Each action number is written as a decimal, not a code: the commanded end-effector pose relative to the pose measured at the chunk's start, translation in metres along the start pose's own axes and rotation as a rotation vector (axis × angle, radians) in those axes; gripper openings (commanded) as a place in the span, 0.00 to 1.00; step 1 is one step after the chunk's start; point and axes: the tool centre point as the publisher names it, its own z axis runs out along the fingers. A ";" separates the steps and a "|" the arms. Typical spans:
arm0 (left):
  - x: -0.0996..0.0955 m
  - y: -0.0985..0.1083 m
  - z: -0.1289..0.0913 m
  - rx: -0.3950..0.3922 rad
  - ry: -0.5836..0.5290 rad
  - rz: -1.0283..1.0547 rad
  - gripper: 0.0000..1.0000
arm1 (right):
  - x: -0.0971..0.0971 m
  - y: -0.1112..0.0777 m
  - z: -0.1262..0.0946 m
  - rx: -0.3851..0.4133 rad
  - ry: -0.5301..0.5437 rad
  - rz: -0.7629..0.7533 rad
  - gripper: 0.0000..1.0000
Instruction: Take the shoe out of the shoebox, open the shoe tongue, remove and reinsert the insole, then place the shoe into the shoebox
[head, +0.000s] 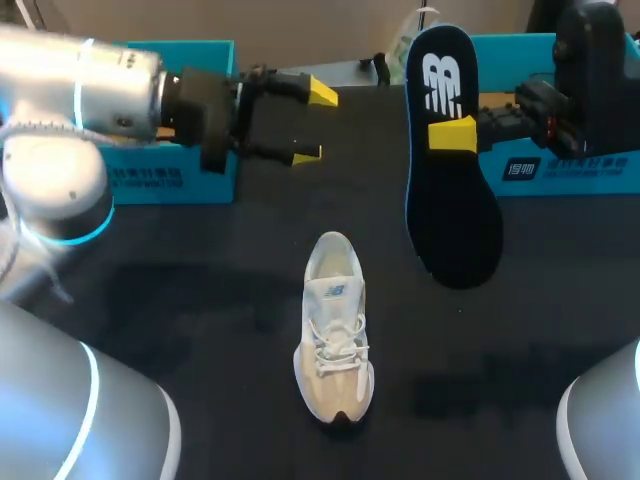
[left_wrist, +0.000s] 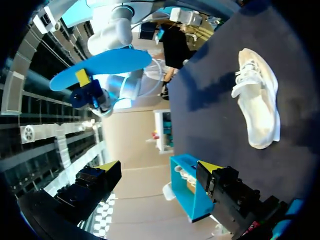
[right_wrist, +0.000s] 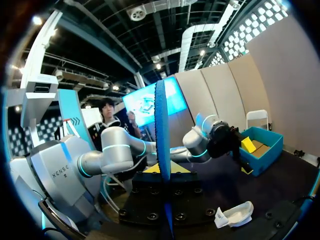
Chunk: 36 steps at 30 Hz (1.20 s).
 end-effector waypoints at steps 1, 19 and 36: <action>-0.001 -0.010 -0.004 -0.033 -0.301 0.001 1.00 | -0.002 0.001 0.002 0.003 0.002 0.001 0.00; -0.021 -0.010 -0.011 -0.140 -0.267 -0.013 1.00 | -0.095 0.016 0.001 0.028 0.038 0.279 0.00; -0.020 -0.009 -0.012 -0.134 -0.264 -0.028 1.00 | -0.119 0.012 0.002 -0.013 0.037 0.321 0.00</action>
